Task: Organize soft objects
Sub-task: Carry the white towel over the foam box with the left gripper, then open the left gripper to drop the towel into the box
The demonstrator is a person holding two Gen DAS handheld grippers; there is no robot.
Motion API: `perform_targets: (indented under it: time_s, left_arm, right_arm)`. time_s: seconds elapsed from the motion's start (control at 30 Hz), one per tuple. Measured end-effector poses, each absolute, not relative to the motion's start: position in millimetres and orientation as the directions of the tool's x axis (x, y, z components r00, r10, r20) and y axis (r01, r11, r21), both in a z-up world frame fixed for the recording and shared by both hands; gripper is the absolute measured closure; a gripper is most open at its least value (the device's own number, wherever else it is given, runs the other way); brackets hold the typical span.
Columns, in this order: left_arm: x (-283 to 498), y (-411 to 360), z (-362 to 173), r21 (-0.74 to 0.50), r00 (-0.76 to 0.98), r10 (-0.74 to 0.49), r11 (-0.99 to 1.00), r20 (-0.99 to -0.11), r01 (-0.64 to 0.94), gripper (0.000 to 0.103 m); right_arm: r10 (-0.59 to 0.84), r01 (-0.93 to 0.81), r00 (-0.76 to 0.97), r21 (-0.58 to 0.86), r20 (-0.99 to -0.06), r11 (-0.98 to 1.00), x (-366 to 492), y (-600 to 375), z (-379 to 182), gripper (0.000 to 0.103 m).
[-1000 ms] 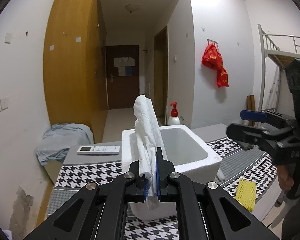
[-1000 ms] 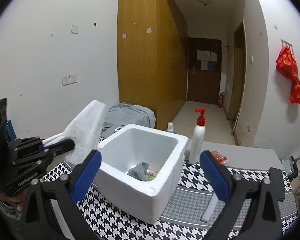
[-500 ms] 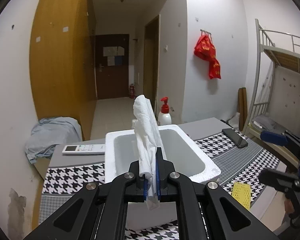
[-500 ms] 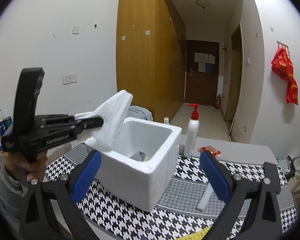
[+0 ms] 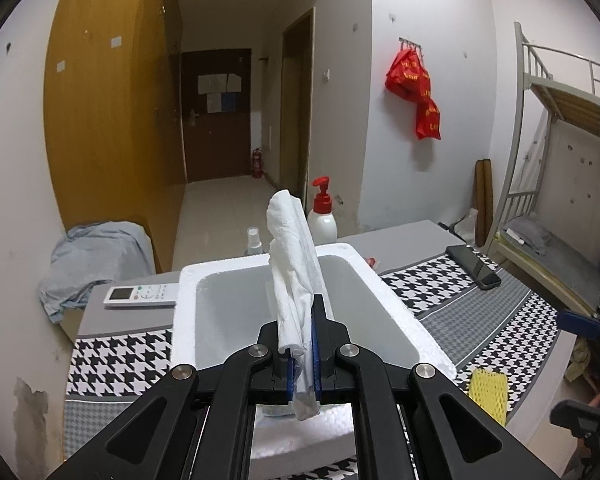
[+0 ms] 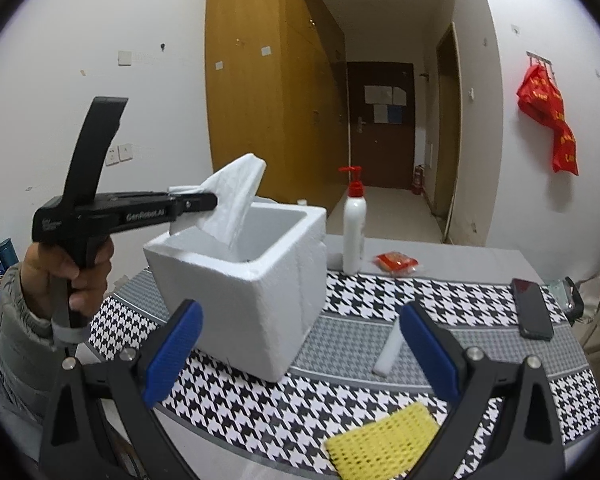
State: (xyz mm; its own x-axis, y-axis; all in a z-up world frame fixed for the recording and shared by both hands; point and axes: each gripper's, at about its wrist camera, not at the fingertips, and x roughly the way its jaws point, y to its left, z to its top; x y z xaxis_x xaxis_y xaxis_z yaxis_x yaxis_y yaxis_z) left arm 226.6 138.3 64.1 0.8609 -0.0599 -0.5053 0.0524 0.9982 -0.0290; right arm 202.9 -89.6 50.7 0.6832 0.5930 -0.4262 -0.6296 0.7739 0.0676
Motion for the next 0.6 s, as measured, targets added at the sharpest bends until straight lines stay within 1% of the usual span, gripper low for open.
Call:
perform_targets:
  time_s: [0.37,0.43,0.47,0.5,0.53,0.57,0.6]
  left_arm:
    - [250.7,135.4,49.7,-0.042,0.820,-0.053,0.998,-0.571,0.036,0.096]
    - [254.7,135.7,47.5,-0.041,0.814,-0.048,0.999,-0.578,0.030,0.089]
    - [255.9,135.4,46.7,-0.039,0.813,-0.043,0.999,-0.581,0.025,0.076]
    - [256.4,135.2,46.2,-0.040,0.814,-0.042,0.999,-0.580,0.023,0.056]
    - [255.3,134.6,46.5,-0.046,0.824,-0.044,0.999,-0.565,0.022,0.045]
    - [253.7,134.5,47.3,-0.047,0.833,-0.043,0.999,-0.552,0.021,0.030]
    - [250.8,133.9,48.6,-0.049,0.844,-0.044,0.999,-0.534,0.021,0.027]
  right_arm:
    - [0.572,-0.597,0.699,0.089,-0.431,0.797,199.8,-109.2,43.2,0.003]
    - [0.567,-0.592,0.701,0.090,-0.433,0.801,199.9,-111.4,42.0,0.003]
    - [0.563,-0.588,0.703,0.091,-0.435,0.804,200.0,-113.2,41.2,0.003]
    - [0.561,-0.585,0.704,0.092,-0.435,0.806,200.0,-114.7,40.6,0.003]
    - [0.559,-0.583,0.706,0.092,-0.435,0.807,199.6,-115.4,40.8,0.003]
    - [0.558,-0.580,0.709,0.094,-0.432,0.809,199.2,-117.8,40.7,0.003]
    - [0.557,-0.578,0.710,0.095,-0.432,0.811,199.2,-119.0,40.3,0.003]
